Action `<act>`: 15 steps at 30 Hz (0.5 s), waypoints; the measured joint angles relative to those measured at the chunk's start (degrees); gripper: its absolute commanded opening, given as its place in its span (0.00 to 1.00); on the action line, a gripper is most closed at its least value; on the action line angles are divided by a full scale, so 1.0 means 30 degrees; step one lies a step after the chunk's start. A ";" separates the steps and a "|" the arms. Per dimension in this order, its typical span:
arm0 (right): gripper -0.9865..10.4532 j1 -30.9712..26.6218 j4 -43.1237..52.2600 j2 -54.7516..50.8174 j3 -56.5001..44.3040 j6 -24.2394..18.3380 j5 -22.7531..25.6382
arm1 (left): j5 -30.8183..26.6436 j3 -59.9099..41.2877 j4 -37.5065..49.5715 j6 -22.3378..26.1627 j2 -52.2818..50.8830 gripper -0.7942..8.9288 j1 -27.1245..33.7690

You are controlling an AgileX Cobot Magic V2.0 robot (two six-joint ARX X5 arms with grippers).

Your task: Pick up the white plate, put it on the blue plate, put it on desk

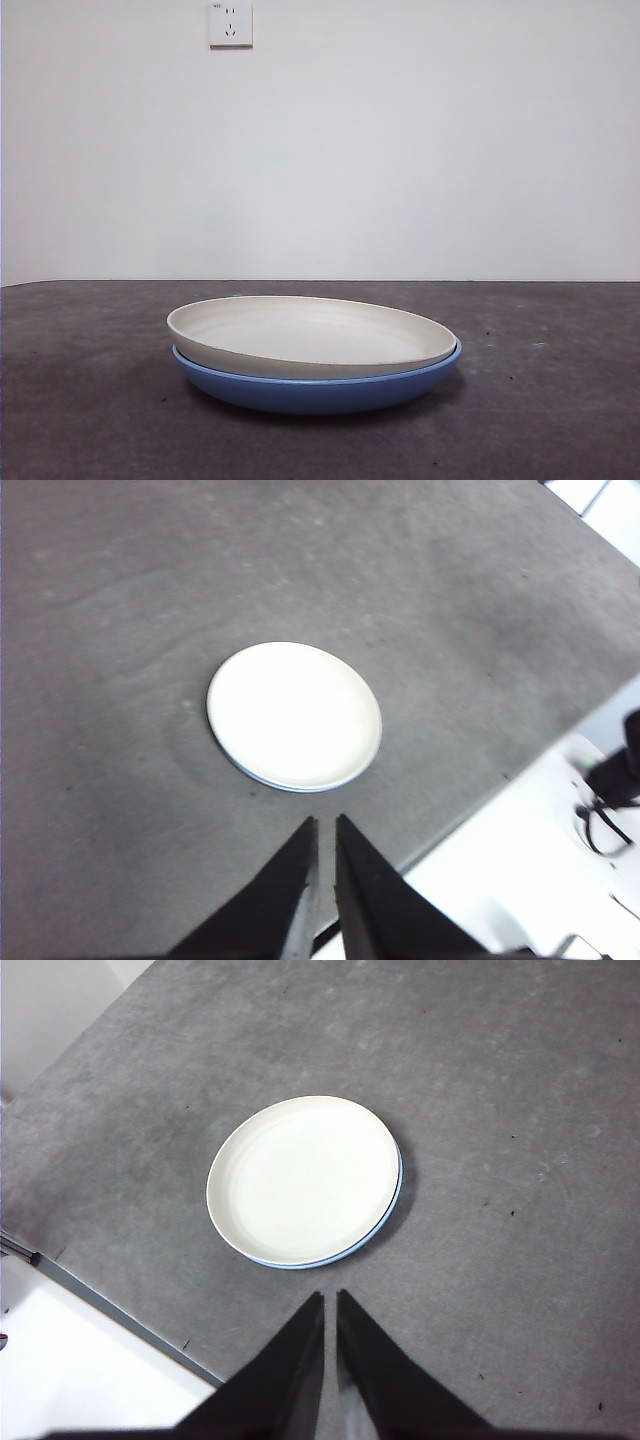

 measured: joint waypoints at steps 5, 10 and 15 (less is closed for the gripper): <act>0.10 0.0000 0.0000 0.0000 0.0000 0.0000 0.0000 | 0.0372 -0.0911 0.0000 0.0000 0.0146 0.11 0.3840; 0.10 0.0000 0.0000 0.0000 0.0000 0.0000 -0.0007 | 0.0306 -0.4218 0.0641 0.0015 -0.0583 0.11 0.8393; 0.10 0.0000 0.0000 0.0000 0.0000 0.0000 0.0000 | -0.1056 -0.9777 0.8262 0.0044 -0.3373 0.11 1.0644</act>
